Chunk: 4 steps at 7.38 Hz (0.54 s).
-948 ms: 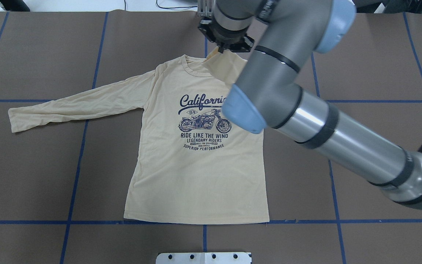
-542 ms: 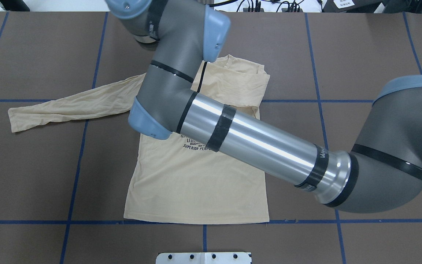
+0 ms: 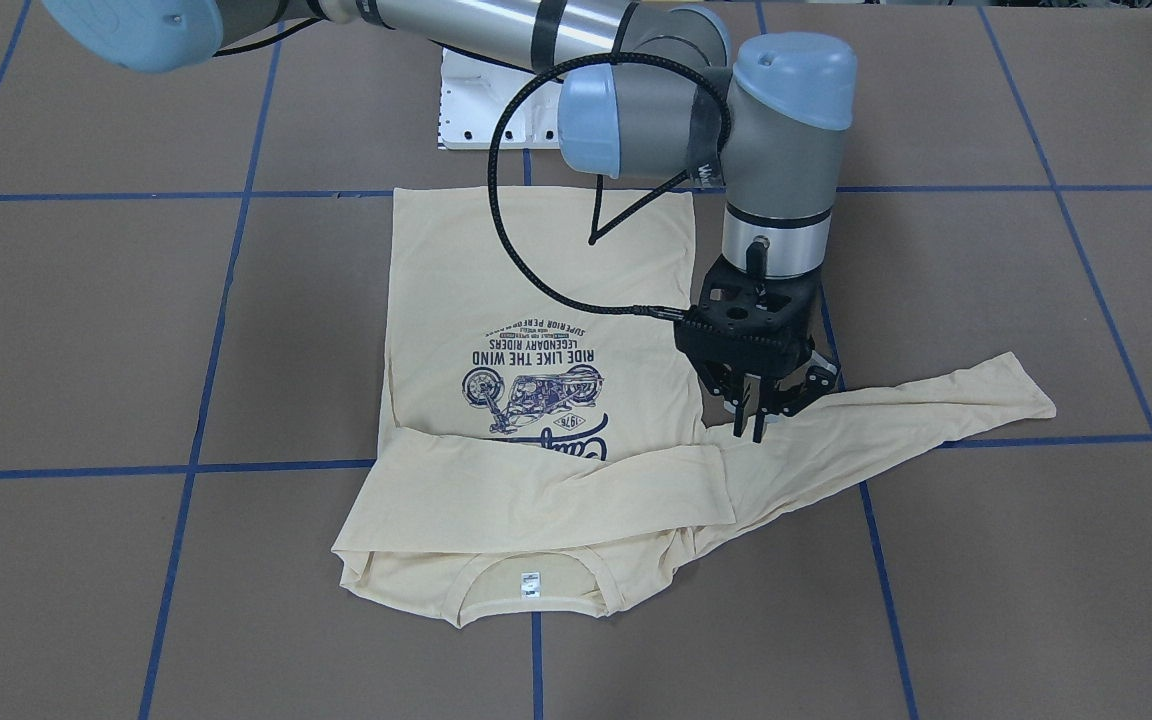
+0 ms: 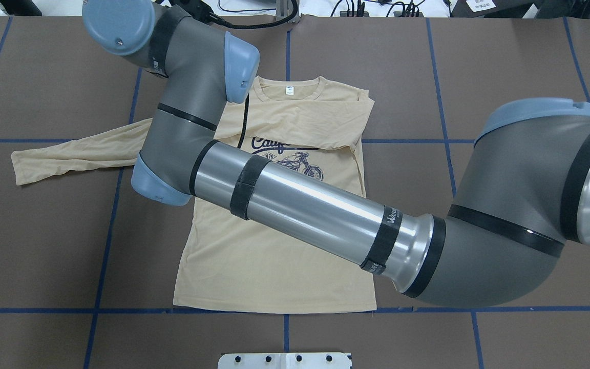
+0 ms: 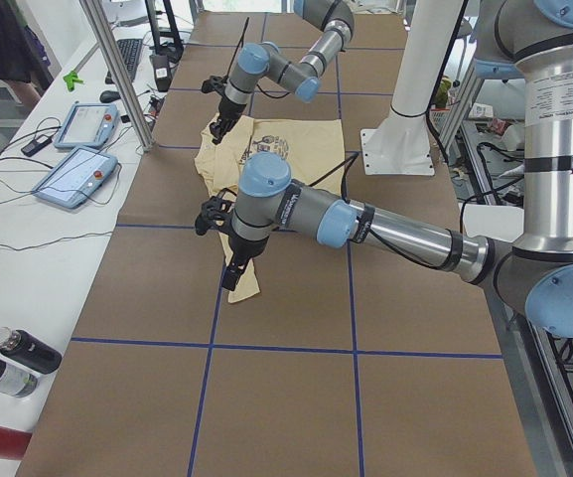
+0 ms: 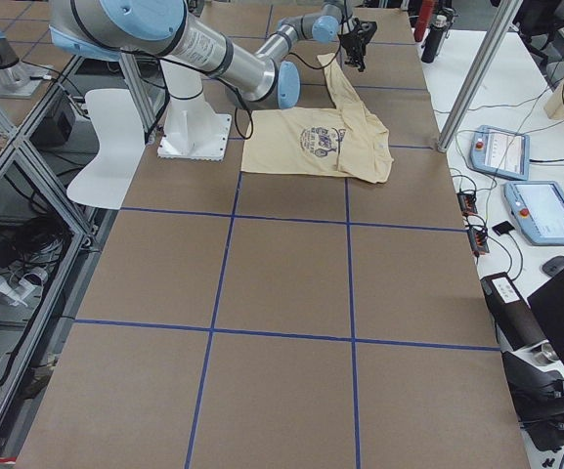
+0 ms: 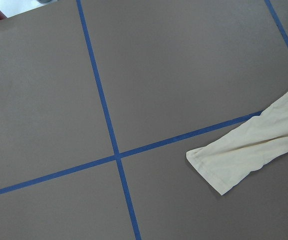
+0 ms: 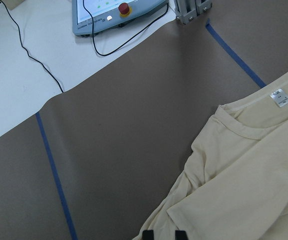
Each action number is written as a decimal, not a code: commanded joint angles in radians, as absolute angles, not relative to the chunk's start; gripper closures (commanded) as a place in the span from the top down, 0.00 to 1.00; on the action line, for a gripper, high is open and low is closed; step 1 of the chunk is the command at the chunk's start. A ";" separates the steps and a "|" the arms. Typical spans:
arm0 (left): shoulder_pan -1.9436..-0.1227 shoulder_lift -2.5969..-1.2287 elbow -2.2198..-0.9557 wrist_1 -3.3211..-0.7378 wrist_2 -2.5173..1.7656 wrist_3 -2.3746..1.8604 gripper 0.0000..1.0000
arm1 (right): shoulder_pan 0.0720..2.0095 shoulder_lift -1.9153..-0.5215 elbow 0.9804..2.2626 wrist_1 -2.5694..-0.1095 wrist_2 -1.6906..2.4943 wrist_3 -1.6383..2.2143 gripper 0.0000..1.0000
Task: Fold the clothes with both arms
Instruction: 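Carry the sleeve across the shirt body toward the collar with the right gripper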
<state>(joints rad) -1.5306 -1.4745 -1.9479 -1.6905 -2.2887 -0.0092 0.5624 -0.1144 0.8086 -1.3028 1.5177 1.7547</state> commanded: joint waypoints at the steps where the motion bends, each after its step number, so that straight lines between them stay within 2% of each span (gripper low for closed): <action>1: -1.528 -1.477 -1.947 -1.695 -2.290 -0.009 1.00 | 0.581 -0.081 0.792 -1.295 1.554 1.785 1.00; 2: -1.513 -1.509 -1.930 -1.697 -2.296 -0.009 1.00 | 0.631 -0.089 0.814 -1.387 1.688 1.770 1.00; 3: -1.503 -1.519 -1.918 -1.713 -2.380 -0.009 1.00 | 0.673 -0.162 0.959 -1.508 1.772 1.700 1.00; 4: -1.497 -1.519 -1.907 -1.733 -2.416 -0.006 1.00 | 0.693 -0.307 1.167 -1.581 1.808 1.640 1.00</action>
